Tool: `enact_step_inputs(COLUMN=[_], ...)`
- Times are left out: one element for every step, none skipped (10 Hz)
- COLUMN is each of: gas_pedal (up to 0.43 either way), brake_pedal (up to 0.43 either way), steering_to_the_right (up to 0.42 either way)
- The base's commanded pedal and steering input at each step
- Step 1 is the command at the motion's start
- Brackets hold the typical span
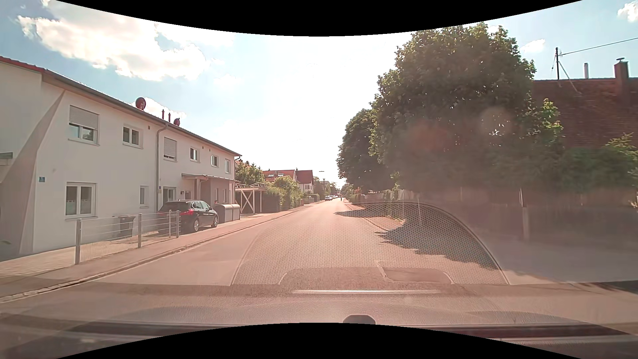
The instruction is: Follow the waypoints while adhering to traffic rules and regulations
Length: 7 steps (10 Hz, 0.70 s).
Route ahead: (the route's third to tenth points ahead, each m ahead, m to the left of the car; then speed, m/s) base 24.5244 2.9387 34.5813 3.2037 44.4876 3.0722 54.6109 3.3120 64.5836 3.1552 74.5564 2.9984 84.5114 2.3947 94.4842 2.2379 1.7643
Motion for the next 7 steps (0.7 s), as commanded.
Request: enact_step_inputs(gas_pedal=[0.059,0.079,0.098,0.13,0.157,0.157,0.169], brake_pedal=[0.0,0.0,0.0,0.0,0.0,0.0,0.0], steering_to_the_right=[-0.003,-0.003,-0.003,-0.003,-0.003,-0.003,-0.003])
